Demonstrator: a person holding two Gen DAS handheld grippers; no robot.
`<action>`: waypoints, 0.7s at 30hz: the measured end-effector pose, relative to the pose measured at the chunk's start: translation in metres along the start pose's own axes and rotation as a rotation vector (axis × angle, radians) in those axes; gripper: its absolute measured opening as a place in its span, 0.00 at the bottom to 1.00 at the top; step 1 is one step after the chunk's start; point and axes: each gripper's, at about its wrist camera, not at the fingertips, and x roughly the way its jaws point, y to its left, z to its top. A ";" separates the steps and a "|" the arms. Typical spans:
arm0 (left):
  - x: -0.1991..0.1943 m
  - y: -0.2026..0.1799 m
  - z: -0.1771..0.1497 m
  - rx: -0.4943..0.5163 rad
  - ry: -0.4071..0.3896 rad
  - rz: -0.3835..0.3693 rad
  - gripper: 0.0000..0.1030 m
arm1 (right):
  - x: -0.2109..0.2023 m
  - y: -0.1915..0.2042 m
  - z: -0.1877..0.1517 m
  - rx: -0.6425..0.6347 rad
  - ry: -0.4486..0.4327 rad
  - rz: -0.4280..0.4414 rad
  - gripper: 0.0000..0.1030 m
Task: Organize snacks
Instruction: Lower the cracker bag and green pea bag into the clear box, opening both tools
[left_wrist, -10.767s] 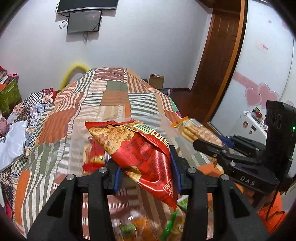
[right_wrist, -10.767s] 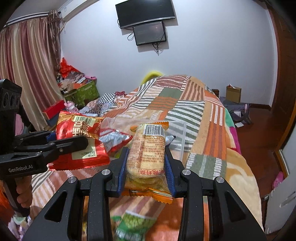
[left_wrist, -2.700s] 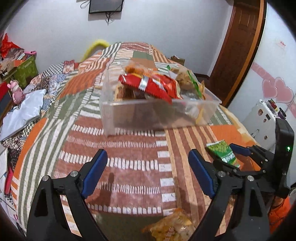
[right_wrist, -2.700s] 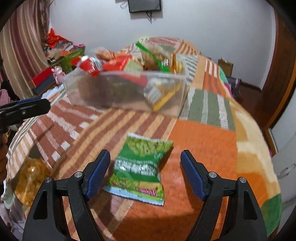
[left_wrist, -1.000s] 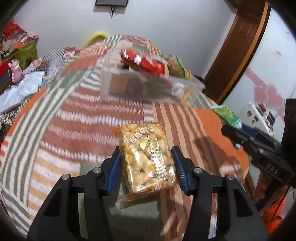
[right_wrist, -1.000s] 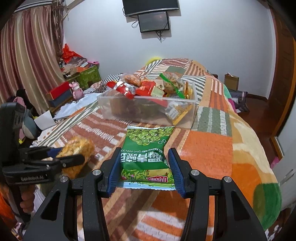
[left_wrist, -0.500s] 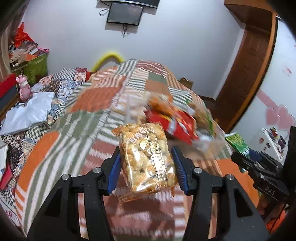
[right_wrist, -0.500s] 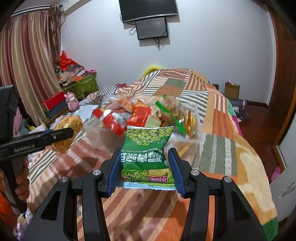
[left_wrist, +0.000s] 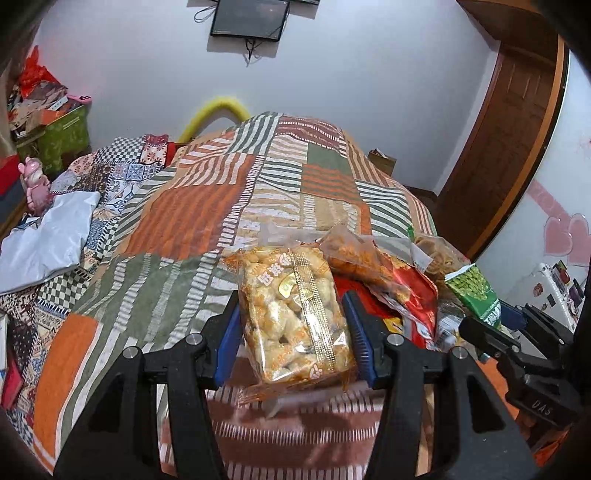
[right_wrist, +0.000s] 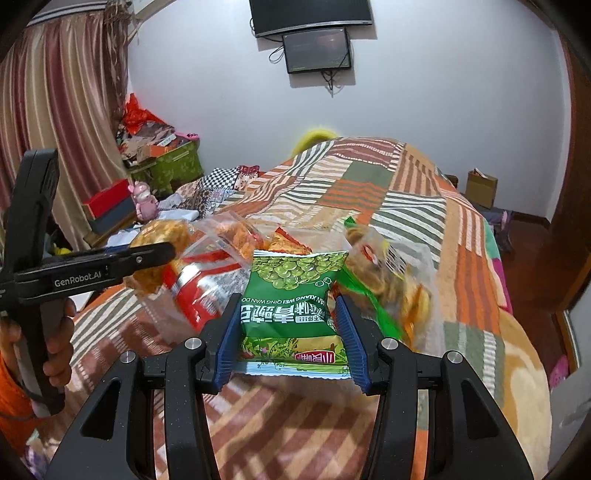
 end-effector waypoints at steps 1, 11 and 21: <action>0.003 -0.001 0.001 0.008 0.002 0.001 0.51 | 0.002 0.001 0.000 -0.006 0.002 -0.002 0.45; 0.020 -0.013 0.005 0.066 0.010 0.016 0.49 | 0.018 -0.006 -0.004 0.015 0.027 0.001 0.45; 0.023 -0.017 0.004 0.065 0.025 0.026 0.55 | 0.027 -0.014 -0.006 0.046 0.048 -0.019 0.46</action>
